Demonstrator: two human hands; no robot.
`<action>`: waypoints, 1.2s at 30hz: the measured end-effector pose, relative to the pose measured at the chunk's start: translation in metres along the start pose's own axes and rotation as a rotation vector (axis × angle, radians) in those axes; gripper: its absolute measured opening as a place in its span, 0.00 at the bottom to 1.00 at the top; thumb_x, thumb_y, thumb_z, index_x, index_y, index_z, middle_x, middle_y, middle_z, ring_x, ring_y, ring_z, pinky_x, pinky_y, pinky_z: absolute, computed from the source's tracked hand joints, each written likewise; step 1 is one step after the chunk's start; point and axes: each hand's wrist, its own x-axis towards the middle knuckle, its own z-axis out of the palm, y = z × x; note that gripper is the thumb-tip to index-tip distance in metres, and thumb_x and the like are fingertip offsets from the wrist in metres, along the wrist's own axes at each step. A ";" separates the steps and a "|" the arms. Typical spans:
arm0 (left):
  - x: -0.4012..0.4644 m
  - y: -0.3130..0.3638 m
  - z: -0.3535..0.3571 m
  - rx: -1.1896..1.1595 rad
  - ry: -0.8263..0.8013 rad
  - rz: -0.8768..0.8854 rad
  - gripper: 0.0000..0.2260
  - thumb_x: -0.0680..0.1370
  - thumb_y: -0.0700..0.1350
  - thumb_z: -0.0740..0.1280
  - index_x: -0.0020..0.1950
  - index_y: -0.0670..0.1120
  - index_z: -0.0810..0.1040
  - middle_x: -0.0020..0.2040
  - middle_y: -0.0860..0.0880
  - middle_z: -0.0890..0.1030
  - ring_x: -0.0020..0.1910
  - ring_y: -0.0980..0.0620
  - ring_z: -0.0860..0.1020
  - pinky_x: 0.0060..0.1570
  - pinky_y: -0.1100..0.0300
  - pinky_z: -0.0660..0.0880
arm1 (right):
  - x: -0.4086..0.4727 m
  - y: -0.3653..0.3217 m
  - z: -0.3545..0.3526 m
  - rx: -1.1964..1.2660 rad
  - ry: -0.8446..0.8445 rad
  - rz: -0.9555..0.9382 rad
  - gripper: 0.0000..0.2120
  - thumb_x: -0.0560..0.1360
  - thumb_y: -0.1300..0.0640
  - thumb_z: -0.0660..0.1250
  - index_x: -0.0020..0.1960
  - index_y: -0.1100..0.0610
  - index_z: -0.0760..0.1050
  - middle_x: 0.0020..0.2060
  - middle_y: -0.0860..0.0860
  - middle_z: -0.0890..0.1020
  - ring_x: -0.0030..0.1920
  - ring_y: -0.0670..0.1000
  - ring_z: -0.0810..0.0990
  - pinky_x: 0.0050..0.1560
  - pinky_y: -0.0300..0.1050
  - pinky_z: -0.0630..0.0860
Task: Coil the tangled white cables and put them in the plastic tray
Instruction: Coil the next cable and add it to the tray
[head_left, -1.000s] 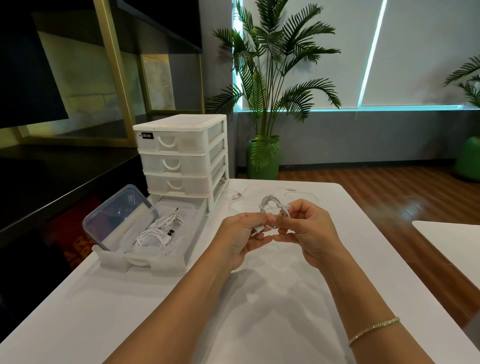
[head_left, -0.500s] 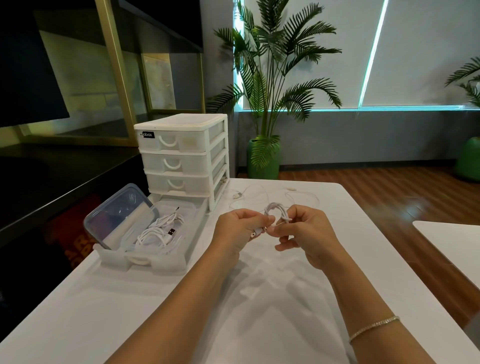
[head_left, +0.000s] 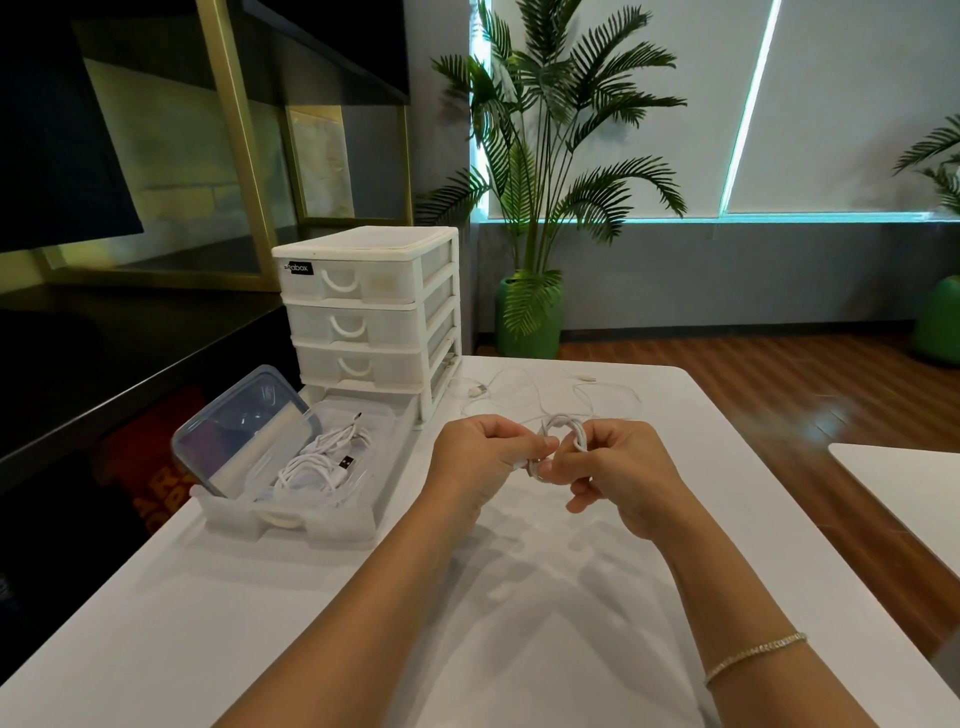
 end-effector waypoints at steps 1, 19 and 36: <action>0.000 0.000 0.001 -0.001 0.004 -0.008 0.07 0.67 0.47 0.77 0.35 0.48 0.80 0.41 0.50 0.82 0.46 0.49 0.79 0.50 0.55 0.77 | -0.001 0.000 0.000 -0.002 -0.012 0.002 0.05 0.62 0.70 0.74 0.33 0.63 0.80 0.29 0.56 0.81 0.25 0.50 0.75 0.26 0.40 0.77; 0.000 -0.003 0.005 -0.232 -0.072 -0.071 0.07 0.75 0.49 0.67 0.42 0.46 0.80 0.43 0.47 0.83 0.44 0.50 0.82 0.50 0.59 0.79 | -0.003 0.006 -0.003 0.145 -0.201 0.059 0.14 0.75 0.50 0.62 0.45 0.59 0.81 0.39 0.51 0.81 0.36 0.48 0.76 0.29 0.38 0.75; 0.003 -0.004 0.006 -0.253 -0.004 -0.124 0.12 0.76 0.50 0.67 0.51 0.43 0.80 0.48 0.45 0.83 0.45 0.49 0.82 0.50 0.57 0.80 | -0.002 0.008 0.010 0.145 -0.191 -0.024 0.06 0.71 0.57 0.69 0.44 0.60 0.80 0.37 0.55 0.80 0.29 0.49 0.74 0.24 0.39 0.71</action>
